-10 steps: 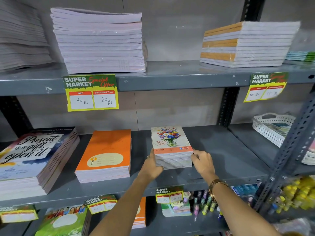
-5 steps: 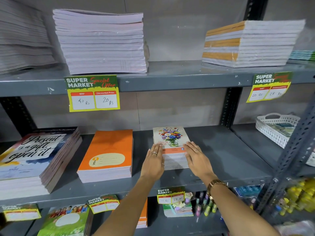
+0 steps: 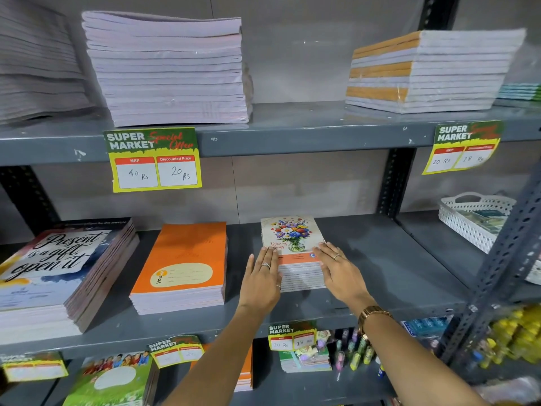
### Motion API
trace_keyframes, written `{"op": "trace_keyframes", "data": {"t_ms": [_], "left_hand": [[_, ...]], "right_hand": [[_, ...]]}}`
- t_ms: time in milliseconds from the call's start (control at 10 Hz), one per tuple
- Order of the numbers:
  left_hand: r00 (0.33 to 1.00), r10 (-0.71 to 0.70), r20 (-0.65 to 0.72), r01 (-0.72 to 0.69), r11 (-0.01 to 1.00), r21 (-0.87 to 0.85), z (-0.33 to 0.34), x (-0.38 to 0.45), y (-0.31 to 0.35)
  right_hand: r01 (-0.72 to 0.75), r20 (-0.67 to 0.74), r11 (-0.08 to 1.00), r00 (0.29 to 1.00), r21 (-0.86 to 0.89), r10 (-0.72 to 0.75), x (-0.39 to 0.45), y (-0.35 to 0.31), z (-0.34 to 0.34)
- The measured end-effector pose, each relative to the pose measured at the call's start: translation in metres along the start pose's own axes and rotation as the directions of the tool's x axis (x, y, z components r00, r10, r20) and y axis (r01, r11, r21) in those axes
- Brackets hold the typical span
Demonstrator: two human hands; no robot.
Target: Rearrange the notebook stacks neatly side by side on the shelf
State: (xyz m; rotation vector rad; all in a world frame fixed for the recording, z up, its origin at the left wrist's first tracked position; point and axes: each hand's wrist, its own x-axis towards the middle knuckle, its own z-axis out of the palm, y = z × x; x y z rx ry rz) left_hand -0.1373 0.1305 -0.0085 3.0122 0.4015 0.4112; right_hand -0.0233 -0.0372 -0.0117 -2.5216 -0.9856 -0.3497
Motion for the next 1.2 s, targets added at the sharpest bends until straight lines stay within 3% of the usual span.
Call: {"op": "trace_keyframes", "data": {"t_ms": [200,400,800,1000,1200], "left_hand": [[1.0,0.017,-0.02,-0.017,1.0,-0.016,0.0,-0.001,0.0],[0.999,0.038,-0.035,-0.039,0.999,-0.033,-0.003,0.003,-0.002],[0.997,0.052,-0.058,-0.054,0.998,-0.031,-0.001,0.009,-0.004],[0.997,0.051,-0.054,-0.053,0.998,-0.03,-0.002,0.009,-0.005],[0.996,0.042,-0.078,-0.053,0.988,-0.142,-0.009,-0.001,-0.005]], "right_hand": [[0.012,-0.009,0.999,1.0,-0.03,-0.012,0.001,0.001,0.001],[0.111,-0.004,0.986,0.994,-0.126,-0.113,-0.001,-0.001,0.002],[0.117,-0.055,0.979,0.99,-0.168,-0.128,-0.004,-0.007,-0.002],[0.127,-0.012,0.98,0.991,-0.153,-0.131,-0.003,-0.007,-0.004],[0.091,0.001,0.975,0.996,-0.203,-0.093,0.002,-0.015,-0.007]]}}
